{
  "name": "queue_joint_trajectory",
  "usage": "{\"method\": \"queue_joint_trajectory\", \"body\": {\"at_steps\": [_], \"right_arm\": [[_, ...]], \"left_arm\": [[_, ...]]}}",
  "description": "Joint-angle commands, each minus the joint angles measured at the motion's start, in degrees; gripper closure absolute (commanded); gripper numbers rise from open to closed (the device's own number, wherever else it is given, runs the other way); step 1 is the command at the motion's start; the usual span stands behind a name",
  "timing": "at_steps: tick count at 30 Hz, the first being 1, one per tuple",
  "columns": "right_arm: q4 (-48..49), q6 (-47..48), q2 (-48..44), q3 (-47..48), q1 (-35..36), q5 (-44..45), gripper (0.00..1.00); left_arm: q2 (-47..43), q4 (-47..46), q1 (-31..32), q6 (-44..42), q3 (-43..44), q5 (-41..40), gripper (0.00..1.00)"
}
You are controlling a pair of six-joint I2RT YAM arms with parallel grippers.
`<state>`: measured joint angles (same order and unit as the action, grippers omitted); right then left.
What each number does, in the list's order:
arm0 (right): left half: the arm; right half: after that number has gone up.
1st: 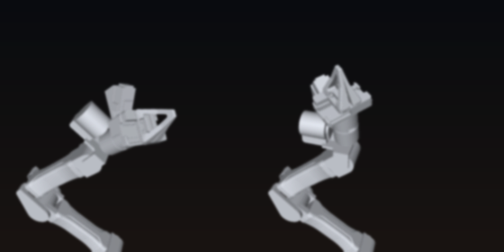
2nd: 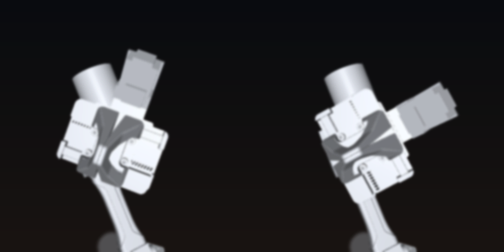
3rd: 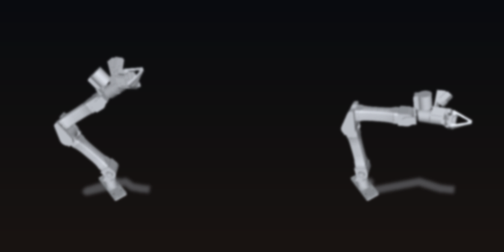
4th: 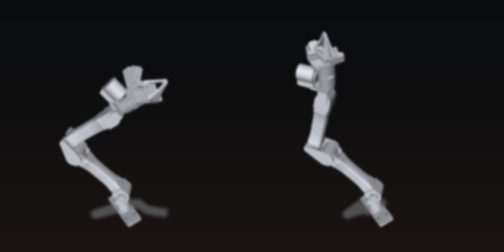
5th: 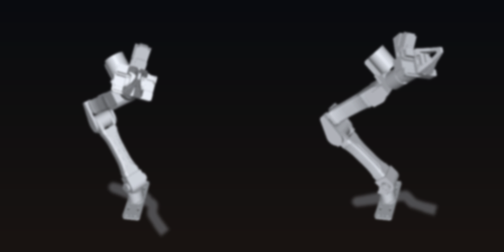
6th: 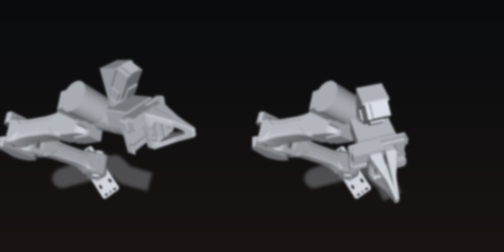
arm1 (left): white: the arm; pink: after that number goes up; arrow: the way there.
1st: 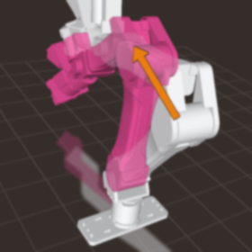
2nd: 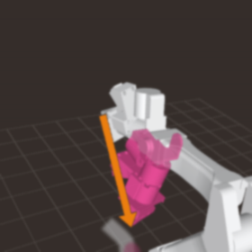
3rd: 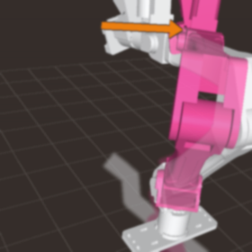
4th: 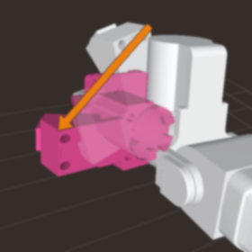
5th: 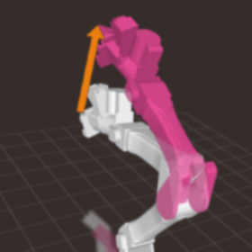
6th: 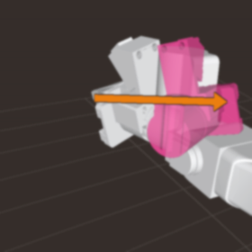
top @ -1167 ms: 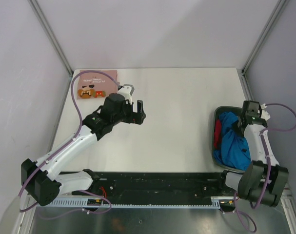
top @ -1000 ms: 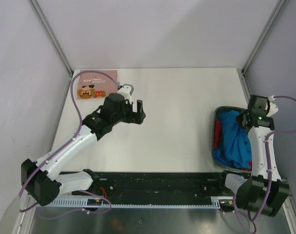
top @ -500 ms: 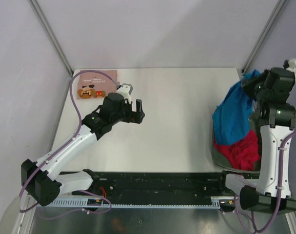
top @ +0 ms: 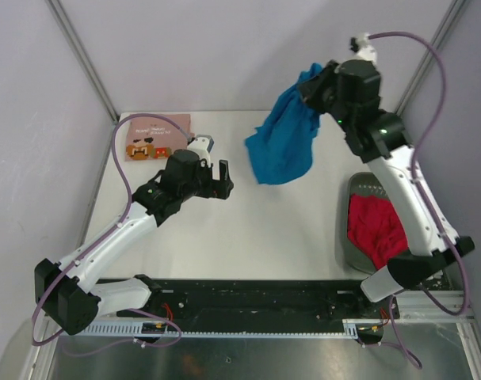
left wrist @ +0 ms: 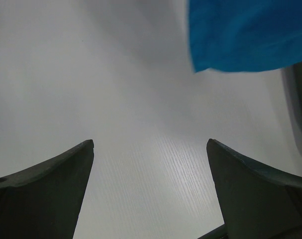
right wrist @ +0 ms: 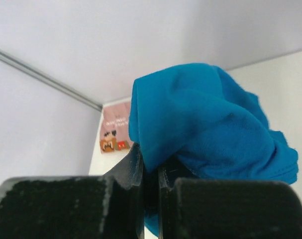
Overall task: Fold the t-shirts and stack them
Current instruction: Move the tshirt to the center of the board
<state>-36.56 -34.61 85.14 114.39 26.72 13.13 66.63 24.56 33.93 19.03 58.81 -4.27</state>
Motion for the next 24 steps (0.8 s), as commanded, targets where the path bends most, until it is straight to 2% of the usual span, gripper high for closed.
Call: {"method": "queue_joint_trajectory", "body": {"at_steps": [1,2,4,5,7,9,12,15,21,24], "right_arm": [[6.3,-0.1,5.1,-3.9,2.2,0.3,0.95],[7.8,-0.8,6.1,-6.5,2.4,-1.1,0.86],[11.0,-1.7,8.5,-12.0,2.6,-4.3,0.54],[11.6,-2.1,9.7,-13.9,2.6,-6.0,0.41],[10.4,-2.2,12.2,-15.8,2.5,-7.9,0.27],[8.7,-1.7,13.0,-17.3,2.3,-8.1,0.19],[7.9,-1.6,10.2,-23.0,0.9,-7.8,0.15],[8.1,-2.2,5.2,-30.5,-0.6,-8.6,0.17],[8.6,-4.4,0.1,-43.3,7.0,-6.3,0.35],[11.0,-6.8,0.1,-48.3,11.2,-5.2,0.39]], "left_arm": [[-0.1,-1.4,-0.5,-0.5,-0.4,0.4,0.01],[0.0,-1.4,-0.6,-0.5,-0.4,0.5,0.01],[0.2,-1.4,-0.7,-0.5,-0.5,1.1,0.01],[0.4,-1.4,-0.8,-0.5,-0.4,1.5,0.01],[1.0,-1.4,-0.9,-0.4,-0.4,2.0,0.01],[1.3,-1.4,-1.1,-0.4,-0.5,2.3,0.00],[1.7,-1.4,-1.1,-0.4,-0.5,2.6,0.01],[2.0,-1.4,-1.1,-0.3,-0.5,2.9,0.01],[2.7,-1.4,-1.9,0.1,-0.4,3.1,0.01],[3.0,-1.4,-2.8,0.3,-0.5,3.1,0.01]]}}
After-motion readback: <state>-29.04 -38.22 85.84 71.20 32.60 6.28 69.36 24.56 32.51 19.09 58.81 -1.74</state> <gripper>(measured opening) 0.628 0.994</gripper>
